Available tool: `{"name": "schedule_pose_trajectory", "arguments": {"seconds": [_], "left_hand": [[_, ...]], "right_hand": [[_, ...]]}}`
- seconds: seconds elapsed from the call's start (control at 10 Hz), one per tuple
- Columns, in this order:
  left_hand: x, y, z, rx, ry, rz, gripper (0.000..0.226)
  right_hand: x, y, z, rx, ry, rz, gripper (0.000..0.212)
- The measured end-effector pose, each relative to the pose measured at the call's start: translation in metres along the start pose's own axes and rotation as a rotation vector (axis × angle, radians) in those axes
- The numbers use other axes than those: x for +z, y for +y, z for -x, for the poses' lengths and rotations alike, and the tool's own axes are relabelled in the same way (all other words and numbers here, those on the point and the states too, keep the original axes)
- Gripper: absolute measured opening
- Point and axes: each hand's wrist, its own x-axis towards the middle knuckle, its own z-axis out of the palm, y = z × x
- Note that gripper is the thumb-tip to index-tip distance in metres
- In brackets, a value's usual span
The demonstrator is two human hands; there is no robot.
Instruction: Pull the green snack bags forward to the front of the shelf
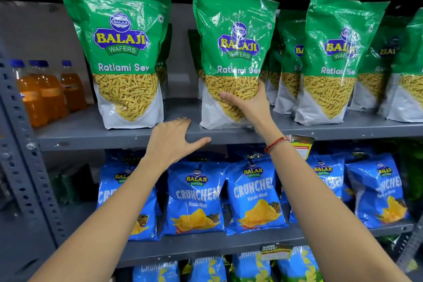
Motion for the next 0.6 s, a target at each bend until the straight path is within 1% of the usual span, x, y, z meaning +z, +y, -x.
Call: {"name": "schedule_pose_trajectory", "arguments": {"seconds": [0.1,0.3,0.4,0.5,0.6], "left_hand": [[0.001,-0.001,0.000,0.000,0.011,-0.001,0.086],[0.000,0.000,0.000,-0.006,0.003,0.003,0.088],[-0.002,0.001,0.001,-0.024,-0.017,0.003,0.091],[-0.006,-0.001,-0.005,-0.061,-0.033,0.072,0.095],[-0.007,0.000,-0.015,-0.061,0.034,0.120,0.095]], "right_hand": [[0.000,0.001,0.001,-0.012,0.016,0.005,0.106],[0.000,-0.001,0.002,-0.009,0.028,0.032,0.109],[-0.002,-0.006,0.006,0.004,0.003,0.080,0.114],[-0.009,-0.012,0.008,-0.031,0.014,0.130,0.124],[-0.025,-0.027,0.015,-0.078,0.131,0.111,0.111]]}}
